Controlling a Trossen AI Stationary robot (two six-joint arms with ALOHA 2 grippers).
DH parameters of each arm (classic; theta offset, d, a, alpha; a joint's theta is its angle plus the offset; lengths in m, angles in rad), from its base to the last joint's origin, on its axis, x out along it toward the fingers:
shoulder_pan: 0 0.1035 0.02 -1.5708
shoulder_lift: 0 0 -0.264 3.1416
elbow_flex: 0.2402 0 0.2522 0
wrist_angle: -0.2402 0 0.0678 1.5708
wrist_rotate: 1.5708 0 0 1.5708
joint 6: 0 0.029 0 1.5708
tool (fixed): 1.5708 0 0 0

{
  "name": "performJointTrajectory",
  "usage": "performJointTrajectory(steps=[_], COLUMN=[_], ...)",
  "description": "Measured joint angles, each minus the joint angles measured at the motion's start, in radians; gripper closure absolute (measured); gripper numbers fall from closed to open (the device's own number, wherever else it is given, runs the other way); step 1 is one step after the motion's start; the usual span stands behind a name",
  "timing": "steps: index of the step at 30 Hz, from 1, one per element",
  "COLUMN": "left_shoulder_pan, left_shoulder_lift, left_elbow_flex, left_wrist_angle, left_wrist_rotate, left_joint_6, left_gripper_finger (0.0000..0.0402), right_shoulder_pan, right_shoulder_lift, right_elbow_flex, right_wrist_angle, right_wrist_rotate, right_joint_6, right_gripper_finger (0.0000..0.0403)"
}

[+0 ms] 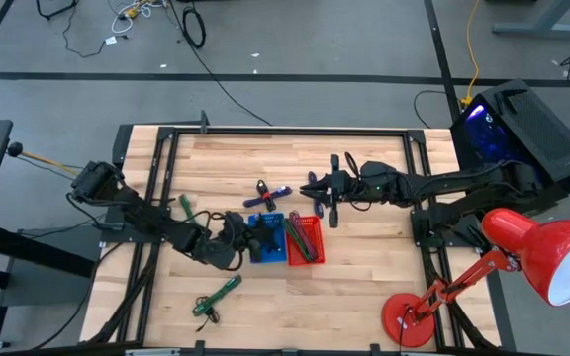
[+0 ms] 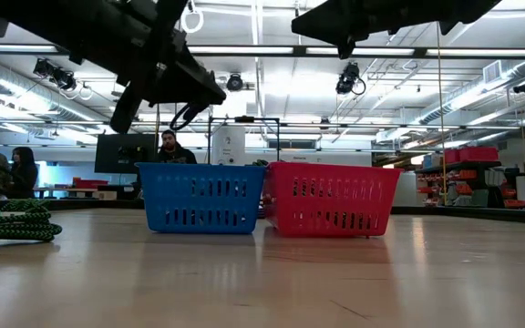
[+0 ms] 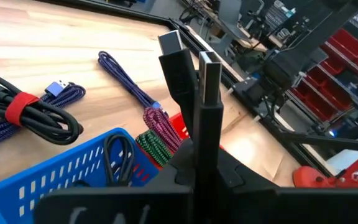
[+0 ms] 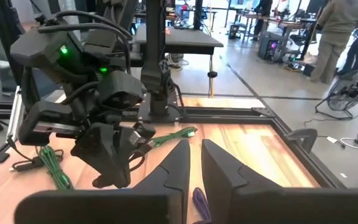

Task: Pick & Place USB Port
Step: Put the black USB cable into the blue basket

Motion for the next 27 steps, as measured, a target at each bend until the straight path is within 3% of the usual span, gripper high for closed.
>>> performJointTrajectory(steps=[7, 15, 27], left_shoulder_pan=[0.007, 0.025, 0.058], left_shoulder_lift=[0.002, 0.094, 0.105], left_elbow_flex=[0.000, -0.001, 0.000], left_wrist_angle=[-0.068, -0.053, -0.036], left_wrist_rotate=[0.001, 0.023, 0.089], left_joint_6=[-0.060, -0.105, -0.121], left_gripper_finger=[0.0390, 0.0390, 0.0380], right_shoulder_pan=[0.002, 0.002, 0.002], right_shoulder_lift=[0.000, 0.000, 0.001], right_elbow_flex=[0.000, 0.000, 0.000], right_wrist_angle=[0.000, 0.000, -0.007], right_wrist_rotate=[0.000, 0.000, -0.011], right_joint_6=[-0.024, -0.042, -0.043], right_gripper_finger=[0.0362, 0.0362, 0.0362])
